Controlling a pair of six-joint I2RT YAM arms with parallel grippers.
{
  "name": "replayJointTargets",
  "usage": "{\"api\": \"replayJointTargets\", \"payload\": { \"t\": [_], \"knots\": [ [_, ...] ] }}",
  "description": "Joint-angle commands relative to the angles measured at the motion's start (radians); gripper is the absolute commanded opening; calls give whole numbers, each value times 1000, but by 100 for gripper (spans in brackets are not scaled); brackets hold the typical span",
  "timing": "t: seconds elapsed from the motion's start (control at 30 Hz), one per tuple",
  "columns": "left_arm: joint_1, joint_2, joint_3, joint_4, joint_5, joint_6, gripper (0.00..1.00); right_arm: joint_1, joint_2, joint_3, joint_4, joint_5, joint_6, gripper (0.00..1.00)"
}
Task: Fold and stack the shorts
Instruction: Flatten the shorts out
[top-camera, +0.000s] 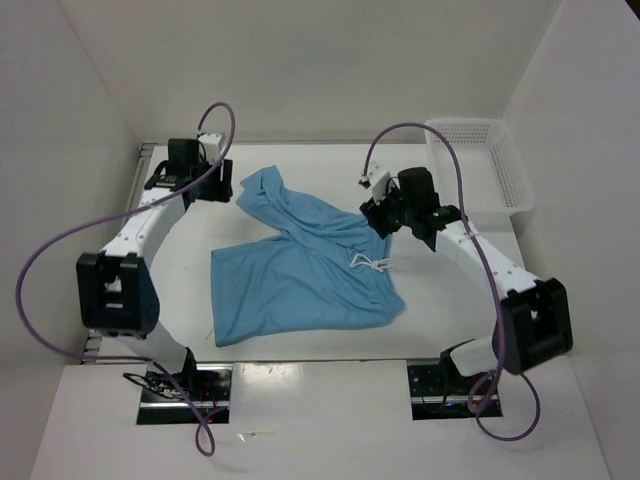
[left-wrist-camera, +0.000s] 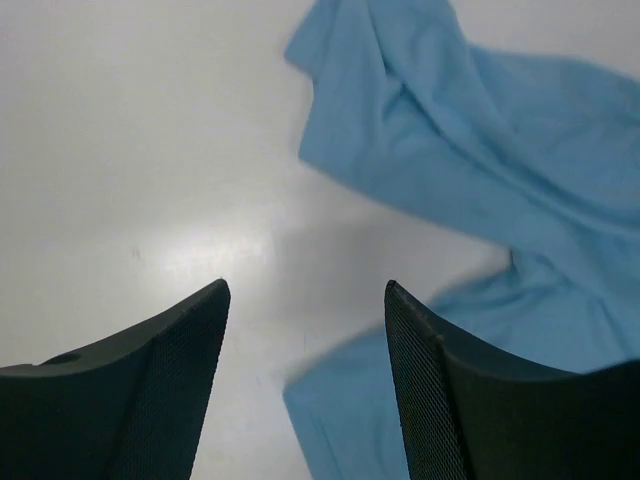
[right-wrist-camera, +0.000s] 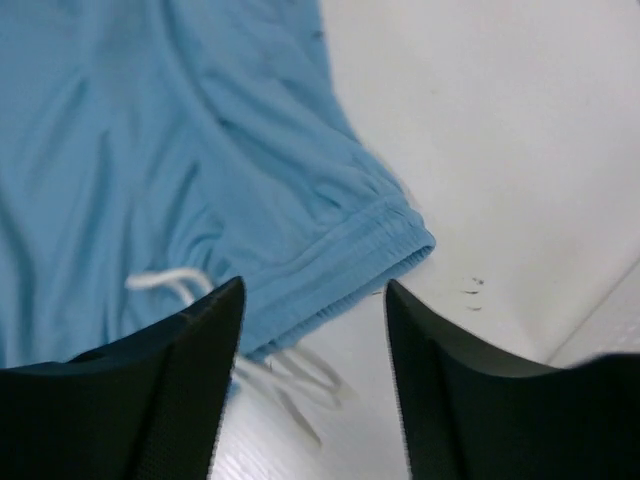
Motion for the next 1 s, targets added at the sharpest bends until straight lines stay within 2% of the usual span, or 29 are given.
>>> {"api": "replayJointTargets", "payload": {
  "t": [0.0,0.1,0.23,0.37,0.47,0.53,0.6,0.7,0.83,0.87,0.93,0.97],
  "knots": [
    [-4,163,103,127,68,4,71,-80,113,41,212,38,255,61],
    [-15,312,211,161,68,4,72,-114,193,50,275,82,347,51],
    [-25,481,313,193,23,4,72,-114,261,59,327,127,368,49],
    [-50,566,379,193,32,4,75,-114,319,69,356,191,381,49],
    [-61,625,399,175,3,4,75,-123,368,78,365,213,390,60],
    [-70,678,440,134,-10,4,75,-123,388,88,365,213,390,63],
    [-70,690,440,106,12,4,66,-123,416,99,365,213,379,63],
    [-70,681,407,118,42,4,58,-123,426,111,337,204,379,63],
    [-70,669,397,81,61,4,33,-123,480,121,290,170,370,63],
    [-70,668,397,59,61,4,14,-123,480,121,277,170,370,58],
    [-59,616,352,49,61,4,3,-123,489,121,276,170,361,47],
    [-59,595,335,35,61,4,0,-123,489,121,276,179,361,30]
  ]
}}
